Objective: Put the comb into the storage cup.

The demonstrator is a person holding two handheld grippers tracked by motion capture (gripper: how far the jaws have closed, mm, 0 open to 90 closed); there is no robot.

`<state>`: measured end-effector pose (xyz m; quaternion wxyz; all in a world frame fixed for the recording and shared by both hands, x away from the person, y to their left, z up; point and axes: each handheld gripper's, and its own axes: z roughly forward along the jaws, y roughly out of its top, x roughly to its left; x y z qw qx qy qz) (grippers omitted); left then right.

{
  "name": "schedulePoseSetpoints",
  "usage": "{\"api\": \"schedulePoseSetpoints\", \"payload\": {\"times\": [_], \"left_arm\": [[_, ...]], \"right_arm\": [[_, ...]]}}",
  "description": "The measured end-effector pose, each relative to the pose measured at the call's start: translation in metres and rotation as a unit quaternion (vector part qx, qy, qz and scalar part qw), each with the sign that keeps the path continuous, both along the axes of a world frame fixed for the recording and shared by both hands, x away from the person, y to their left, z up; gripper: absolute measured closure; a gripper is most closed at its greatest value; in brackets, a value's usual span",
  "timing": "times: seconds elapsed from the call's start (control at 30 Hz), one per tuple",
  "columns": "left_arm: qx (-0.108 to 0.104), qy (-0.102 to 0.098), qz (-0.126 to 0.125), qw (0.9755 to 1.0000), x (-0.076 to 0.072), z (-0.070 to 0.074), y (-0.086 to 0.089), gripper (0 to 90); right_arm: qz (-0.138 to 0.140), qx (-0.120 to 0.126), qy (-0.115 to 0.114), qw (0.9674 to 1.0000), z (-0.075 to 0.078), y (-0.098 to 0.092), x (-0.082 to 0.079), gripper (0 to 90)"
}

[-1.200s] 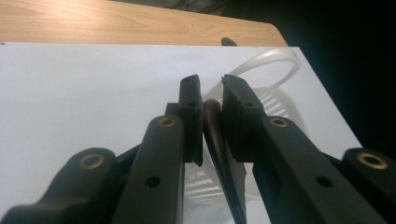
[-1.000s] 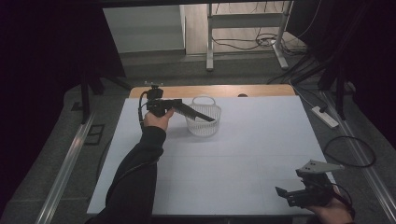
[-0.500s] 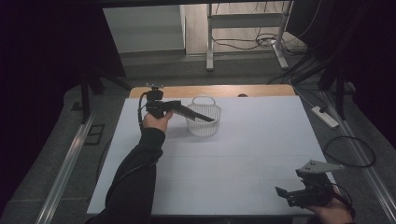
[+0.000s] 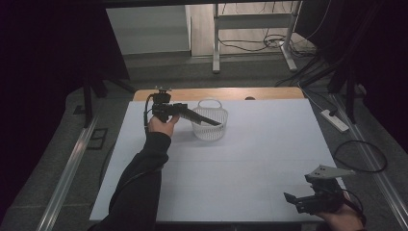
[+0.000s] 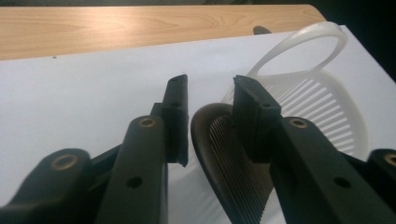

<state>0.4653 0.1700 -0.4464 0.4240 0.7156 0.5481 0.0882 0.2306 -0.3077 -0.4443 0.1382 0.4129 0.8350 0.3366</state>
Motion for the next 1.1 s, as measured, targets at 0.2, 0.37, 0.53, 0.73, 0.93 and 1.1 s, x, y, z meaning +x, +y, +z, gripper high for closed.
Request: {"api": "schedulePoseSetpoints", "payload": {"times": [0.2, 0.37, 0.53, 0.73, 0.93, 1.1], "left_arm": [[0.009, -0.007, 0.006, 0.9999, -0.001, 0.002, 0.001, 59.6], [0.020, -0.012, 0.007, 0.9997, -0.001, 0.004, 0.002, 54.2], [0.027, -0.019, 0.008, 0.9994, -0.002, 0.007, 0.002, 49.3], [0.047, -0.026, 0.005, 0.9985, -0.002, 0.008, -0.001, 42.9], [0.061, -0.033, 0.001, 0.9976, -0.002, 0.010, -0.002, 37.6], [0.071, -0.039, 0.004, 0.9967, -0.003, 0.012, -0.002, 31.6]], "right_arm": [[0.000, 0.000, 0.000, 1.0000, 0.000, 0.000, 0.000, 2.5], [0.000, 0.000, 0.000, 1.0000, 0.000, 0.000, 0.000, 2.5], [0.000, -0.001, 0.000, 1.0000, 0.000, 0.000, 0.000, 2.5], [0.001, -0.002, 0.000, 1.0000, 0.000, 0.000, 0.000, 2.5], [0.000, -0.001, 0.000, 1.0000, 0.000, 0.000, 0.000, 2.5], [0.000, -0.002, 0.000, 1.0000, 0.000, 0.000, 0.000, 2.4]]}}
